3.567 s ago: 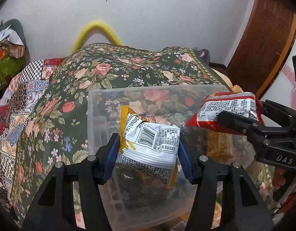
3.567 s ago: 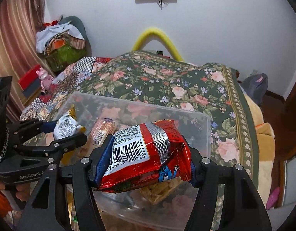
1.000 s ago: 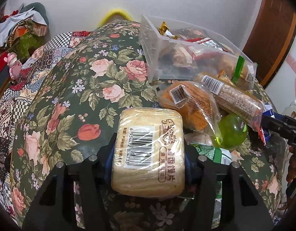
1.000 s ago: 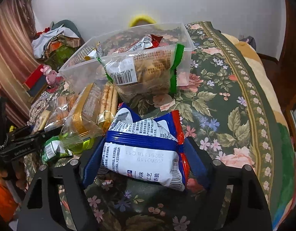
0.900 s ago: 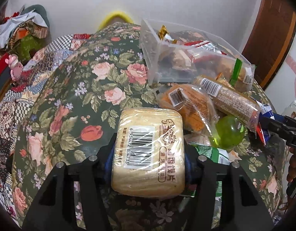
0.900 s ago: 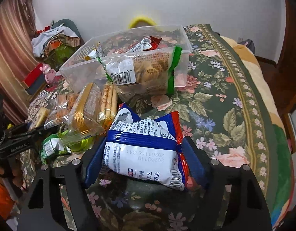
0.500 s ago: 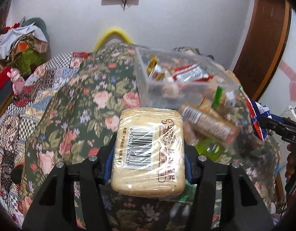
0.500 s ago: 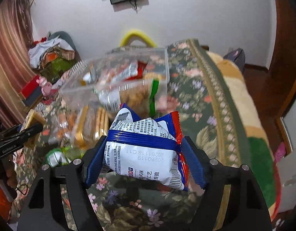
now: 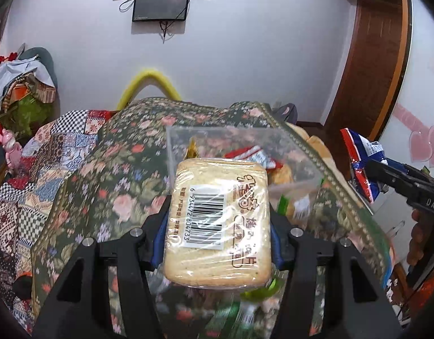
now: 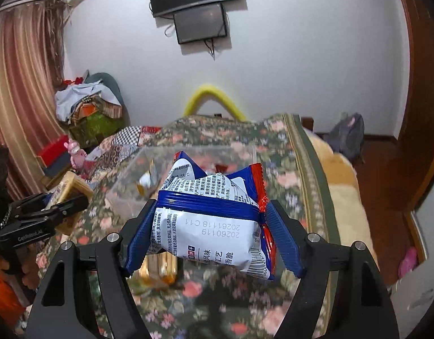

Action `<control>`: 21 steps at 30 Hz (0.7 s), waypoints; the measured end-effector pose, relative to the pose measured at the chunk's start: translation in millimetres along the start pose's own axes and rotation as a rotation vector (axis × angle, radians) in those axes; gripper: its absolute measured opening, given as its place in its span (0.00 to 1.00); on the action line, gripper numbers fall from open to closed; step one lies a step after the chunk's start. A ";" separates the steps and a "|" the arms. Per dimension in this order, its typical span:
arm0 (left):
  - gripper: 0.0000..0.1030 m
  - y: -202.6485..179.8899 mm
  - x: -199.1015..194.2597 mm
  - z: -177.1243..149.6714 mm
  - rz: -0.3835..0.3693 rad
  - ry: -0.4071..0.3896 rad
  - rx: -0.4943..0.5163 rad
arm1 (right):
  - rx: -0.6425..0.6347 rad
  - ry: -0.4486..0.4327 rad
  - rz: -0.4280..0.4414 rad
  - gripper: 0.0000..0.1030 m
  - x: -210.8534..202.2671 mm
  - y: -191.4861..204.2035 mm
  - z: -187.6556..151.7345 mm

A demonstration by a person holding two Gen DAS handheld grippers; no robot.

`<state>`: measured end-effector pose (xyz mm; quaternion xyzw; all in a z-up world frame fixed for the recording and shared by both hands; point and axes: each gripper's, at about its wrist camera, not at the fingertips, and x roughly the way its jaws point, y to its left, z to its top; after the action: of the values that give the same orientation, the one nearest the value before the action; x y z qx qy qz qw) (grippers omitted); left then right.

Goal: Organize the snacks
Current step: 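Place the blue-white bag into the box with the right tool while the left drops the cake in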

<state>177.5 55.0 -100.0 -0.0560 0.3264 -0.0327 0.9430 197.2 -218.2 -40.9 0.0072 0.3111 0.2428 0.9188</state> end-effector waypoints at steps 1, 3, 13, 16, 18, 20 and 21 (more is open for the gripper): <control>0.54 -1.2 1.8 4.6 0.000 -0.005 0.001 | -0.004 -0.007 0.003 0.72 1.4 1.1 3.5; 0.54 -3.3 6.8 15.0 0.005 -0.015 0.008 | -0.014 -0.019 0.010 0.72 5.6 3.0 10.6; 0.54 -8.1 51.1 48.3 0.006 0.020 0.024 | -0.021 0.023 0.011 0.72 61.0 7.4 29.8; 0.54 -9.3 70.3 51.0 0.014 0.051 0.041 | -0.024 0.048 0.010 0.73 80.2 6.9 35.4; 0.54 -11.4 83.4 52.5 0.022 0.071 0.054 | -0.024 0.066 0.011 0.73 89.9 4.6 38.7; 0.54 -12.8 95.9 54.9 0.018 0.090 0.053 | -0.023 0.088 0.013 0.73 101.5 2.6 40.8; 0.54 -12.8 102.2 56.7 0.011 0.102 0.050 | -0.020 0.098 0.014 0.73 105.1 1.3 41.5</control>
<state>292.4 37.1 -116.6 -0.0290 0.3734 -0.0386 0.9264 292.9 -164.0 -66.9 -0.0119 0.3532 0.2523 0.9008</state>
